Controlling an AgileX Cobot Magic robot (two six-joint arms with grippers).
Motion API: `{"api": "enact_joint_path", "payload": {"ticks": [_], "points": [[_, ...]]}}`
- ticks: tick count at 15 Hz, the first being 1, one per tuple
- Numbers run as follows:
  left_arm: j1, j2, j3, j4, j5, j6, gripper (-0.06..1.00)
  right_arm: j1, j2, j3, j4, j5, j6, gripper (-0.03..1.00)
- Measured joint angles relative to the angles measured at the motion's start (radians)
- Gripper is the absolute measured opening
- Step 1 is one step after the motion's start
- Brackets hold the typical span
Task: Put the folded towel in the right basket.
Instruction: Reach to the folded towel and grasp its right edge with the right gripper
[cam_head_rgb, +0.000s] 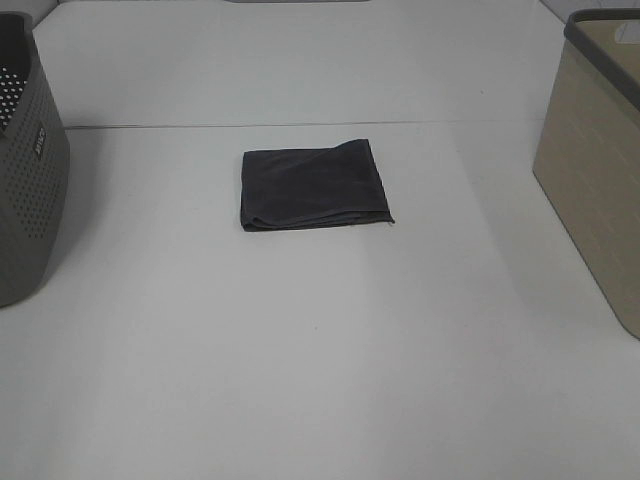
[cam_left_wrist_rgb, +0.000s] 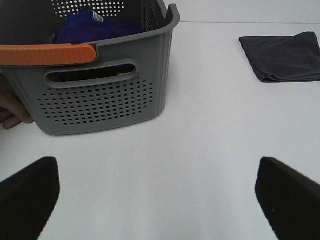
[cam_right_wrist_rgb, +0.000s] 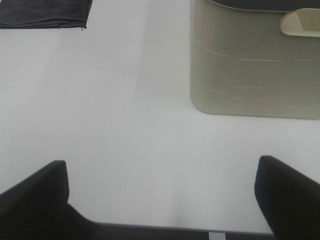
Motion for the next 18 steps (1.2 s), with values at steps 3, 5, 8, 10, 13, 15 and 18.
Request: {"api": "enact_joint_path", "payload": {"ticks": [3,5,8,10,13,15,18], "points": [[0.0,0.0,0.0,0.0,0.0,0.0,0.99,0.0,0.0,0.0,0.0,0.0,0.0,0.97],[0.0,0.0,0.0,0.0,0.0,0.0,0.99,0.0,0.0,0.0,0.0,0.0,0.0,0.97],[0.0,0.0,0.0,0.0,0.0,0.0,0.99,0.0,0.0,0.0,0.0,0.0,0.0,0.97],[0.0,0.0,0.0,0.0,0.0,0.0,0.99,0.0,0.0,0.0,0.0,0.0,0.0,0.97],[0.0,0.0,0.0,0.0,0.0,0.0,0.99,0.0,0.0,0.0,0.0,0.0,0.0,0.97],[0.0,0.0,0.0,0.0,0.0,0.0,0.99,0.0,0.0,0.0,0.0,0.0,0.0,0.97],[0.0,0.0,0.0,0.0,0.0,0.0,0.99,0.0,0.0,0.0,0.0,0.0,0.0,0.97]]}}
